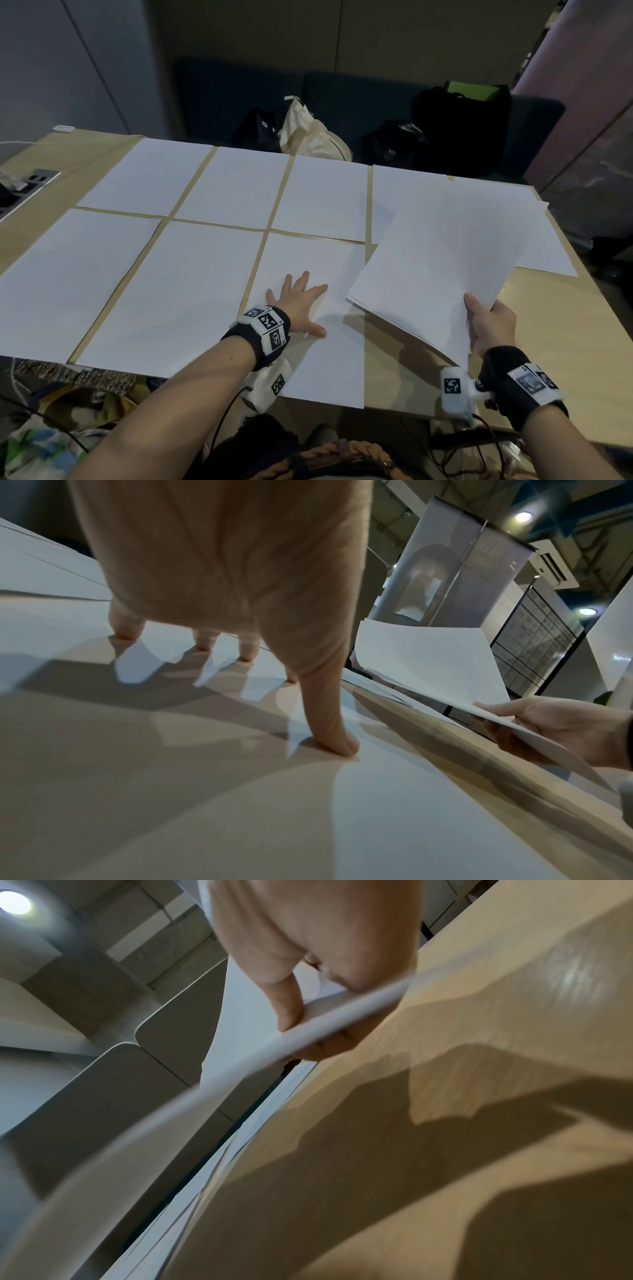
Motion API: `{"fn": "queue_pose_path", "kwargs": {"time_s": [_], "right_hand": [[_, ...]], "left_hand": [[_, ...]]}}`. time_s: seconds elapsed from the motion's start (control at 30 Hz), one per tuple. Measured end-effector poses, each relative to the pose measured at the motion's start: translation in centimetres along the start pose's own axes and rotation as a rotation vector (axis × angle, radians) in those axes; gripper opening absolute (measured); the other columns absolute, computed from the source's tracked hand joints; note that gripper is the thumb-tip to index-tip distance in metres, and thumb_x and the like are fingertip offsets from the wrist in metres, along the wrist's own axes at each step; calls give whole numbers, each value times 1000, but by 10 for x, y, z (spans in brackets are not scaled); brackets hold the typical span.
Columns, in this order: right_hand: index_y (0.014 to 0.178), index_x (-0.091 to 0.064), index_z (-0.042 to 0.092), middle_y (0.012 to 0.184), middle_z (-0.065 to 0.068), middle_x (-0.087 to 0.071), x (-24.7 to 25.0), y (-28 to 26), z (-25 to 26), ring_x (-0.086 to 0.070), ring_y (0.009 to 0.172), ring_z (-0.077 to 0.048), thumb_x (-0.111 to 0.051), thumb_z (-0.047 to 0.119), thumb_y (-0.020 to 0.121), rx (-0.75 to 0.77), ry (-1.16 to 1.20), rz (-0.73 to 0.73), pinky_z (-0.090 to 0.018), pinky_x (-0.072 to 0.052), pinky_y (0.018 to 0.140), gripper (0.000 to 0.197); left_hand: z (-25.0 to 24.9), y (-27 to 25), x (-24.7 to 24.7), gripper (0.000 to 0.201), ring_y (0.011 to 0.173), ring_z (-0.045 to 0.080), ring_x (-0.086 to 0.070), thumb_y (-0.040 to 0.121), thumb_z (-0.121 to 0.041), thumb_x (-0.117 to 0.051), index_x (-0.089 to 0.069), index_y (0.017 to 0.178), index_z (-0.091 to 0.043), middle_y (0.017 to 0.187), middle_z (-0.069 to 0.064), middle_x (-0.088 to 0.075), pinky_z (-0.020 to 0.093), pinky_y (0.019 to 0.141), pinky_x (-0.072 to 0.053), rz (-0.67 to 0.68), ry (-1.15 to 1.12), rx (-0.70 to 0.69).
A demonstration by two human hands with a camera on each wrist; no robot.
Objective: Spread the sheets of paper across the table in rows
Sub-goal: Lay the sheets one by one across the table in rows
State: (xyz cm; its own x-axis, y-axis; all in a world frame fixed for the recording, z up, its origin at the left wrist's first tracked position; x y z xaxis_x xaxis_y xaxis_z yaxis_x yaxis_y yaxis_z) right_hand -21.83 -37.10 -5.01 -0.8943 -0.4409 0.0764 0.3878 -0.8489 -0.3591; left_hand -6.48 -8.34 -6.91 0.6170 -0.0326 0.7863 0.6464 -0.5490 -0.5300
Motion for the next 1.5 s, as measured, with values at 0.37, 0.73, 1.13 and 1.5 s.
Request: {"fn": "queue_pose_path", "kwargs": {"time_s": [0.37, 0.73, 1.13, 1.5], "right_hand": [[123, -53, -3, 127, -20, -59, -1, -2, 1, -57, 115, -33, -56, 8, 90, 2, -34, 10, -40, -44, 102, 35], [92, -60, -1, 48, 1, -51, -7, -14, 13, -39, 33, -5, -50, 12, 95, 6, -224, 325, -13, -30, 34, 17], [118, -57, -2, 78, -5, -62, 49, 6, 21, -64, 50, -3, -60, 2, 87, 118, -121, 42, -8, -49, 45, 31], [112, -61, -9, 98, -15, -61, 155, 42, 45, -55, 94, -26, -55, 7, 90, 262, -431, -268, -30, -38, 83, 28]], "left_hand": [[0, 1, 1, 96, 147, 29, 16, 73, -49, -70, -11, 148, -38, 160, 1, 13, 62, 112, 1, 4, -35, 0], [-64, -4, 61, 51, 123, 25, -50, 96, -30, -45, -35, 142, -9, 140, 12, -50, 31, 102, -38, -233, -692, -164], [-94, 4, 39, 34, 67, 25, -61, 88, -4, -58, -51, 121, -5, 101, 13, -63, 26, 47, -55, -267, -1031, -68], [-98, 14, 20, 39, 79, 27, -61, 85, -3, -60, -46, 120, -11, 74, 3, -54, 47, 79, -57, -308, -948, 15]]}}
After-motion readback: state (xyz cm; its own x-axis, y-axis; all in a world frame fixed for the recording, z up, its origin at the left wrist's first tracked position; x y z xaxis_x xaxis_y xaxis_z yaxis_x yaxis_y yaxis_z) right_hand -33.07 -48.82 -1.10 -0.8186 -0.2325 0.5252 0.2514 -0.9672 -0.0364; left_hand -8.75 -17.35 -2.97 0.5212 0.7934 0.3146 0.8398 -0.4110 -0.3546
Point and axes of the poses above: each hand's wrist, its own y-axis towards the middle knuckle, its own x-axis out of the back of the hand, z = x × y, the point moved 6 cm from there along y, towards the middle knuckle
